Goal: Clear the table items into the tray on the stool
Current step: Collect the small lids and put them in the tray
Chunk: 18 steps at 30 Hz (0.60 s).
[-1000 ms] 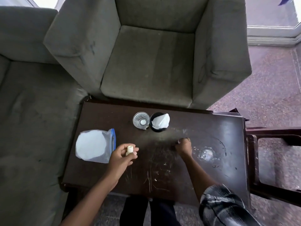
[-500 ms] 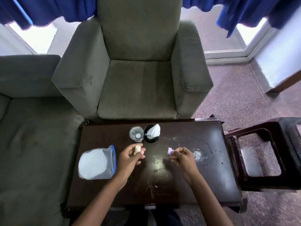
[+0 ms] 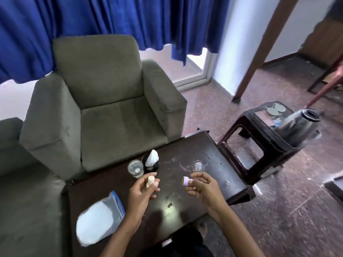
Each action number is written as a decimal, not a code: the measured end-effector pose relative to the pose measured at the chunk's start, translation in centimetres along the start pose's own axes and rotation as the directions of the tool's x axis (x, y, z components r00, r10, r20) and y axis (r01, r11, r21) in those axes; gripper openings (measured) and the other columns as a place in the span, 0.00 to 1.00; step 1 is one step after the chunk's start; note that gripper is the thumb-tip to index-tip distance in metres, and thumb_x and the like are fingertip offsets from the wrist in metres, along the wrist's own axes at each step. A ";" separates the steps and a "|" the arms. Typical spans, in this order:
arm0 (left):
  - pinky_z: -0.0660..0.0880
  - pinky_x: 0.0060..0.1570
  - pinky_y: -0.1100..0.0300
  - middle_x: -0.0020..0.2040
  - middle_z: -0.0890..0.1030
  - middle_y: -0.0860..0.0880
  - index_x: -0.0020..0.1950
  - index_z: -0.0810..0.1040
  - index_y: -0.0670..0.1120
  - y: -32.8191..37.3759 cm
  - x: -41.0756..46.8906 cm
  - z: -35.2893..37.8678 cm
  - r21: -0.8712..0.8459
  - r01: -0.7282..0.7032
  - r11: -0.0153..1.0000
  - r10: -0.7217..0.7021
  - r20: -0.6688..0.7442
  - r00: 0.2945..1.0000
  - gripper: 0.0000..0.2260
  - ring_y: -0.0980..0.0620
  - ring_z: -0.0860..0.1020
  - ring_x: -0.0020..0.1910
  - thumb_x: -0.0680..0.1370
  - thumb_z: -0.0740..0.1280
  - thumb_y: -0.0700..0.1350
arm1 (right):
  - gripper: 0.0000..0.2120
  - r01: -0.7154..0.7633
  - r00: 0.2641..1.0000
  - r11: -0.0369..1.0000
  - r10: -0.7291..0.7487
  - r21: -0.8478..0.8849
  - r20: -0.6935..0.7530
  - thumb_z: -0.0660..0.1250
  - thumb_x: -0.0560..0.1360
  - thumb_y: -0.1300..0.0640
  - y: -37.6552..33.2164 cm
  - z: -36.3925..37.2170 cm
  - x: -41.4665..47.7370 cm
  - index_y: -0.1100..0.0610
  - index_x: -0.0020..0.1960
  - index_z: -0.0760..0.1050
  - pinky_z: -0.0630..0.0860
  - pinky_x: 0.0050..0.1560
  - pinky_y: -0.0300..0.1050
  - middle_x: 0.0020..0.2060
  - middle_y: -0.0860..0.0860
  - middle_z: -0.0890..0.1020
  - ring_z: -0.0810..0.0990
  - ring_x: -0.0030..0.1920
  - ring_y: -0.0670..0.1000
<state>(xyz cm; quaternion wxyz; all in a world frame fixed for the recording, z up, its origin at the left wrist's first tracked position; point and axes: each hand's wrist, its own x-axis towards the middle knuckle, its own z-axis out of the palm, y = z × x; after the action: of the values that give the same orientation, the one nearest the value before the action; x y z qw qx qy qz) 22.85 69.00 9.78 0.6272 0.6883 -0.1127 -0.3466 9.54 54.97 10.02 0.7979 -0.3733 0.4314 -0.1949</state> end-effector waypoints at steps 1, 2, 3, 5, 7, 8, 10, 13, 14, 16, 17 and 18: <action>0.74 0.30 0.69 0.43 0.82 0.48 0.50 0.79 0.48 -0.1 -0.4 0.4 -0.004 0.002 1.000 -0.002 0.019 1.000 0.11 0.61 0.78 0.31 0.75 0.66 0.33 | 0.08 0.011 1.000 1.000 -0.011 -0.007 -0.019 0.65 0.70 0.74 0.0 -0.6 -0.8 0.64 0.43 0.74 0.76 0.28 0.40 0.32 0.60 0.77 0.76 0.27 0.52; 0.73 0.30 0.69 0.43 0.82 0.47 0.50 0.79 0.49 -0.2 -0.8 1.0 -0.010 0.006 1.000 -0.006 0.036 0.999 0.11 0.60 0.78 0.31 0.75 0.66 0.33 | 0.07 0.019 0.999 1.000 -0.019 -0.014 -0.038 0.65 0.70 0.74 0.0 -1.2 -1.4 0.64 0.42 0.75 0.76 0.29 0.40 0.31 0.59 0.78 0.77 0.27 0.51; 0.73 0.30 0.69 0.44 0.83 0.47 0.50 0.79 0.49 -0.2 -1.1 1.6 -0.016 0.010 1.000 -0.009 0.054 0.998 0.11 0.60 0.78 0.31 0.75 0.65 0.33 | 0.07 0.026 0.998 0.999 -0.027 -0.019 -0.054 0.65 0.70 0.73 -0.1 -1.9 -2.0 0.64 0.41 0.76 0.77 0.29 0.40 0.31 0.58 0.78 0.77 0.28 0.51; 0.73 0.31 0.69 0.45 0.84 0.46 0.51 0.79 0.48 -0.2 -1.6 3.1 -0.021 0.015 1.000 -0.013 0.103 0.995 0.11 0.57 0.79 0.32 0.75 0.65 0.34 | 0.07 0.043 0.996 0.999 -0.044 -0.012 -0.079 0.65 0.71 0.73 -0.6 -3.5 -3.0 0.64 0.41 0.77 0.78 0.31 0.39 0.31 0.58 0.79 0.79 0.28 0.51; 0.74 0.32 0.67 0.46 0.85 0.47 0.53 0.78 0.48 -0.1 -2.2 5.1 -0.021 0.016 1.000 -0.012 0.167 0.986 0.11 0.54 0.79 0.34 0.76 0.65 0.34 | 0.06 0.068 0.993 0.998 -0.067 0.012 -0.102 0.64 0.71 0.73 -1.4 -5.4 -3.8 0.64 0.43 0.77 0.78 0.31 0.39 0.31 0.58 0.80 0.80 0.29 0.50; 0.75 0.33 0.67 0.47 0.85 0.47 0.54 0.78 0.48 0.0 -2.4 6.2 -0.020 0.018 1.000 -0.014 0.196 0.981 0.12 0.54 0.80 0.35 0.76 0.65 0.34 | 0.06 0.081 0.991 0.996 -0.077 0.028 -0.113 0.64 0.71 0.73 -1.9 -6.4 -4.2 0.65 0.43 0.77 0.78 0.31 0.39 0.31 0.58 0.81 0.80 0.29 0.51; 0.76 0.33 0.67 0.47 0.85 0.47 0.55 0.77 0.48 0.0 -3.0 8.7 -0.016 0.014 1.000 -0.010 0.242 0.970 0.12 0.54 0.81 0.35 0.76 0.65 0.34 | 0.07 0.105 0.986 0.993 -0.096 0.063 -0.134 0.64 0.71 0.74 -2.9 -8.4 -4.8 0.65 0.45 0.77 0.79 0.32 0.40 0.32 0.58 0.81 0.81 0.29 0.51; 0.76 0.32 0.67 0.47 0.85 0.46 0.54 0.77 0.47 -0.1 -3.8 13.3 -0.007 -0.003 1.000 0.005 0.299 0.954 0.12 0.55 0.81 0.34 0.76 0.64 0.33 | 0.08 0.135 0.982 0.986 -0.119 0.101 -0.149 0.63 0.70 0.75 -4.5 -12.1 -5.6 0.66 0.44 0.77 0.79 0.32 0.40 0.31 0.59 0.82 0.81 0.29 0.51; 0.76 0.33 0.67 0.48 0.84 0.46 0.55 0.77 0.46 -0.1 -4.0 15.1 -0.002 -0.005 1.000 0.005 0.315 0.949 0.12 0.56 0.81 0.34 0.76 0.64 0.33 | 0.08 0.142 0.981 0.984 -0.125 0.110 -0.150 0.63 0.71 0.75 -5.1 -13.6 -5.8 0.66 0.44 0.77 0.79 0.31 0.40 0.31 0.59 0.82 0.81 0.29 0.52; 0.77 0.35 0.67 0.49 0.84 0.46 0.56 0.77 0.45 -0.5 -4.9 18.8 0.001 0.000 1.000 0.000 0.338 0.941 0.11 0.56 0.81 0.36 0.76 0.64 0.34 | 0.08 0.144 0.981 0.982 -0.126 0.119 -0.149 0.61 0.71 0.74 -6.6 -16.7 -6.4 0.67 0.45 0.77 0.79 0.32 0.40 0.30 0.60 0.82 0.82 0.29 0.52; 0.77 0.35 0.66 0.49 0.85 0.47 0.56 0.77 0.46 -0.7 -5.3 20.6 0.000 0.000 1.000 0.000 0.348 0.937 0.11 0.56 0.81 0.36 0.76 0.65 0.35 | 0.08 0.146 0.981 0.981 -0.127 0.128 -0.149 0.60 0.72 0.74 -7.3 -18.4 -6.8 0.67 0.45 0.76 0.80 0.32 0.40 0.30 0.60 0.82 0.82 0.29 0.52; 0.77 0.36 0.66 0.49 0.85 0.47 0.55 0.77 0.46 -0.9 -5.7 22.5 -0.002 0.003 1.000 -0.002 0.358 0.934 0.11 0.56 0.81 0.37 0.76 0.65 0.35 | 0.09 0.150 0.980 0.979 -0.129 0.138 -0.149 0.59 0.72 0.74 -8.0 -20.0 -7.1 0.67 0.45 0.76 0.80 0.33 0.41 0.30 0.61 0.82 0.82 0.29 0.52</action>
<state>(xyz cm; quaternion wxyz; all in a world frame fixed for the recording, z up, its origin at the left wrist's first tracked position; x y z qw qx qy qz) 4.52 54.88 11.47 0.5967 0.6130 -0.2234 -0.4671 -10.91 45.71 13.02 0.7757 -0.3276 0.4429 -0.3078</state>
